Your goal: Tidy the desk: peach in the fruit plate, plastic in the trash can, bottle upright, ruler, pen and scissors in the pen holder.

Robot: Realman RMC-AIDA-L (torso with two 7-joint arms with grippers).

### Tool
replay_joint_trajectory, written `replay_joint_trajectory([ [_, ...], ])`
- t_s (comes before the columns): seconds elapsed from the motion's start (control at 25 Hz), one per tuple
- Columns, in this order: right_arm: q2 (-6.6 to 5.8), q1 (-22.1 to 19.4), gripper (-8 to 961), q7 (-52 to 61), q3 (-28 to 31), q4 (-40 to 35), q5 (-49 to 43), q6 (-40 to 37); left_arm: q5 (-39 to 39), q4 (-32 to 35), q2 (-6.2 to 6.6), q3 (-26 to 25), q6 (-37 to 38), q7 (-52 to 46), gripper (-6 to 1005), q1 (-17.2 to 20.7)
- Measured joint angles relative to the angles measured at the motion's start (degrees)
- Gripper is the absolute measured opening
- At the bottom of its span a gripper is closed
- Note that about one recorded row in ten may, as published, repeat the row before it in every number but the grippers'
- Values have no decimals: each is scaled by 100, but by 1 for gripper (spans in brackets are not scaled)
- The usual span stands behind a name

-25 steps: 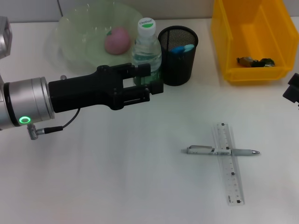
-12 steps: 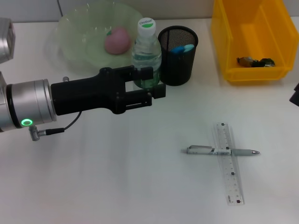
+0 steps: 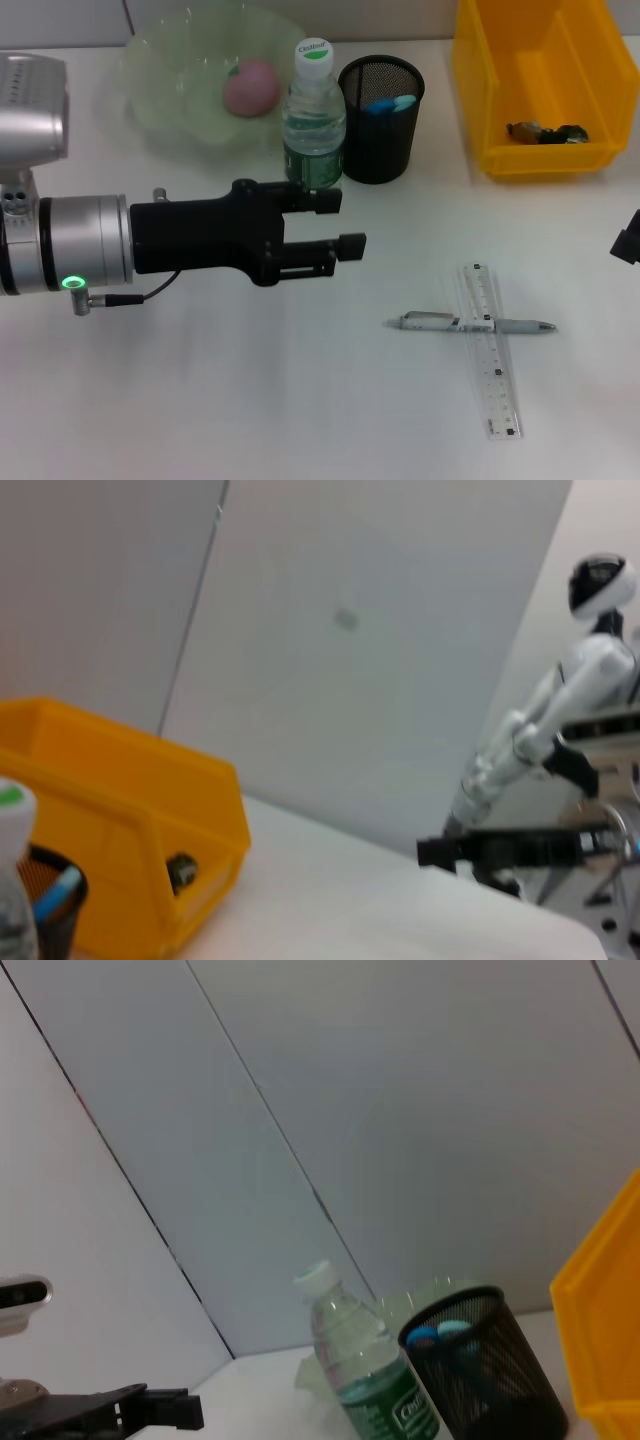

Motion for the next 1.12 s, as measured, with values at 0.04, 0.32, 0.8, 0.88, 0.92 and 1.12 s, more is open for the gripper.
replay_joint_trajectory([
  [0.04,-7,10,665,53,-1,-23,-24,14,80,6,0,1,1,-14,659,-20],
  [0.32,-186,201,664,1094,-25,-358,-376,-44,278,34,-10,-10,-26,-34,659,-105],
  [0.8,-743,1086,655,3459,-50,-434,-1341,-404,288,18,-5,-50,-130,5,659,-172],
  [0.88,-751,1183,655,3508,-51,-438,-1448,-376,288,18,-4,-50,-137,7,659,-171],
  [0.92,-750,1215,655,3526,-52,-453,-1483,-347,287,17,-4,-50,-139,7,659,-170],
  [1.12,-698,1344,655,4003,-69,-1029,-1714,-279,287,12,-2,-50,-148,8,659,-169],
])
